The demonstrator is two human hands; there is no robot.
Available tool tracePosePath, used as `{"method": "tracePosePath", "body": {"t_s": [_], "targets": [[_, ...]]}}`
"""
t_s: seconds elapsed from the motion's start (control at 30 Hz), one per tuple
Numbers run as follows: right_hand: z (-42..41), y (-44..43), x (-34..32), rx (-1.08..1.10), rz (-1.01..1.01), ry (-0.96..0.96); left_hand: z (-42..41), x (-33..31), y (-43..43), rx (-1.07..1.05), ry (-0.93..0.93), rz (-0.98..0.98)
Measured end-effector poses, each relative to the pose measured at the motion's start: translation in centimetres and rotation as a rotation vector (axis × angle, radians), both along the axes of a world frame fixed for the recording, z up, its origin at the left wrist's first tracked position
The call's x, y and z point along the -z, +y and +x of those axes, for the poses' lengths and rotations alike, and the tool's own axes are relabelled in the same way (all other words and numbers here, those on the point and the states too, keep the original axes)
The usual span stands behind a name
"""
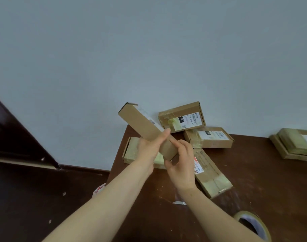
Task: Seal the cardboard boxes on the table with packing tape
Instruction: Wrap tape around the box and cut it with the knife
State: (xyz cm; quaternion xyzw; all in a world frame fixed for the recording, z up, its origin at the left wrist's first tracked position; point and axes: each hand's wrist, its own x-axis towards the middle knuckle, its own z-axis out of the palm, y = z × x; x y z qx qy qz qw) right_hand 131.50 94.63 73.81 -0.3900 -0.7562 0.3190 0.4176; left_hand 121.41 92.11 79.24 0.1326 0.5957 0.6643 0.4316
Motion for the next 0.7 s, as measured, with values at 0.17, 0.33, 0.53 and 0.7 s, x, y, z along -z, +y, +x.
{"method": "tracePosePath", "body": {"t_s": [0.17, 0.33, 0.53, 0.7], "targets": [[0.4, -0.4, -0.3, -0.158, 0.094, -0.013, -0.5, -0.4, 0.0, -0.247, -0.141, -0.014], [1.2, 0.8, -1.4, 0.023, -0.474, 0.281, -2.2, 0.4, -1.1, -0.205, -0.295, 0.072], [1.4, 2.3, -1.4, -0.239, -1.085, 0.635, -2.1, 1.5, -2.0, -0.056, -0.403, 0.153], [2.2, 2.7, -0.9, -0.229, -0.913, 0.591, -3.4, 1.0, -2.9, -0.173, -0.372, 0.105]]}}
